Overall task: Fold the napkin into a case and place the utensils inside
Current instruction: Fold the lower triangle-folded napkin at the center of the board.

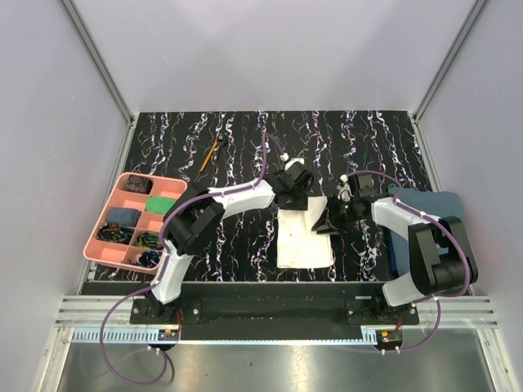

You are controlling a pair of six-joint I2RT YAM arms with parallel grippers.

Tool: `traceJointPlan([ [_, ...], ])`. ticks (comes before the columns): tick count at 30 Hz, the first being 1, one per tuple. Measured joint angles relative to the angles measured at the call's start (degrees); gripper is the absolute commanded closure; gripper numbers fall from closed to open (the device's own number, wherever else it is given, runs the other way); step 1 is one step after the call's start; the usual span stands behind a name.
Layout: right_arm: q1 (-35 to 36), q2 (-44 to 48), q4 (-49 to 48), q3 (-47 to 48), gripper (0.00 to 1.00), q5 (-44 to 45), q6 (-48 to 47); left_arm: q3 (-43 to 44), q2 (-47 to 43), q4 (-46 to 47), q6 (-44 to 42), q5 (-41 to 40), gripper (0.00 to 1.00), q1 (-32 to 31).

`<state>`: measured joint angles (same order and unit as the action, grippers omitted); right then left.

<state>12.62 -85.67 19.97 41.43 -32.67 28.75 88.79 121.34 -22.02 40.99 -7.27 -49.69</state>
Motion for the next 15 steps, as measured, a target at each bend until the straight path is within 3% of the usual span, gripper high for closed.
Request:
traceJointPlan([
  [10, 0.0, 0.59, -0.22, 0.81, 0.65, 0.04, -2.03, -3.1, -6.67, 2.51, -0.2, 8.37, 0.29, 2.14],
  [12, 0.0, -0.2, -0.02, 2.19, 0.64, 0.07, -2.58, -4.44, -9.11, 3.02, -0.31, 10.51, 0.28, 3.08],
  [15, 0.0, -2.47, 0.07, 5.16, 0.64, 0.07, -3.3, -5.49, -12.22, 3.41, -0.59, 13.25, 0.37, 4.55],
])
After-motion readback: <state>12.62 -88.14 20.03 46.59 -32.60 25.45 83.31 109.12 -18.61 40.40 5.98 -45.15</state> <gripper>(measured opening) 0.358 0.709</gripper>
